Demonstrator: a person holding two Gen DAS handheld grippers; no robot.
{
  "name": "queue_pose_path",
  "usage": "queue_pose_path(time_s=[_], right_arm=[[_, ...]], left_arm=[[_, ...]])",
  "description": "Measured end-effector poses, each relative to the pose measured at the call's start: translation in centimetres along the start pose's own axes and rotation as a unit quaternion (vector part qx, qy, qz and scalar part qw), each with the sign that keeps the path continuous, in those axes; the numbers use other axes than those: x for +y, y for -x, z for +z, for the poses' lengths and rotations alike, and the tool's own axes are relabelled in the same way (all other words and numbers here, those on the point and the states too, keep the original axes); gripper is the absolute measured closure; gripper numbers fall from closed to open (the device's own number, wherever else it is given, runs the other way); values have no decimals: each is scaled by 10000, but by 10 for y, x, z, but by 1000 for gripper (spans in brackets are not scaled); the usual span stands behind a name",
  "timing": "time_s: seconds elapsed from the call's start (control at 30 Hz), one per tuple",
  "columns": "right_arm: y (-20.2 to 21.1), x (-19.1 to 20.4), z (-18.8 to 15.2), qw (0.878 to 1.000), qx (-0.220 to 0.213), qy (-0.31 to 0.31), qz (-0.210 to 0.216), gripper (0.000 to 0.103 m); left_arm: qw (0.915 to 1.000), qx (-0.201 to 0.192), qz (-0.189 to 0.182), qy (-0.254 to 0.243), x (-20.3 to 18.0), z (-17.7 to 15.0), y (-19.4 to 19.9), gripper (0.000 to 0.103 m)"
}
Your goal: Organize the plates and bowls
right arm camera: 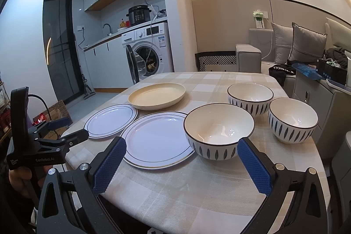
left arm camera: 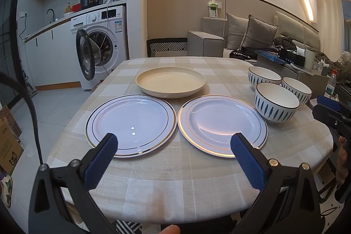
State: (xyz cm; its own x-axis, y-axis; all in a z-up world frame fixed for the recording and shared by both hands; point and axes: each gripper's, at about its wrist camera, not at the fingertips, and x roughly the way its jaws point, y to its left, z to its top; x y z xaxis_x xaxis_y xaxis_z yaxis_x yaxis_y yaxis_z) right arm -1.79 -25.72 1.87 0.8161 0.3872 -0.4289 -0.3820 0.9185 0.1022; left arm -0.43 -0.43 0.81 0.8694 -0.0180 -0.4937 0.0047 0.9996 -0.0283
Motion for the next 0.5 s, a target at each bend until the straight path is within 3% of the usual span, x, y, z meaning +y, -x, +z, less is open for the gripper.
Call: queue_pose_path(time_s=[0.5], right_arm=[[0, 2, -1, 10000, 13, 27, 14, 0]], left_arm=[[10000, -13, 6, 6, 2, 1, 2, 0]])
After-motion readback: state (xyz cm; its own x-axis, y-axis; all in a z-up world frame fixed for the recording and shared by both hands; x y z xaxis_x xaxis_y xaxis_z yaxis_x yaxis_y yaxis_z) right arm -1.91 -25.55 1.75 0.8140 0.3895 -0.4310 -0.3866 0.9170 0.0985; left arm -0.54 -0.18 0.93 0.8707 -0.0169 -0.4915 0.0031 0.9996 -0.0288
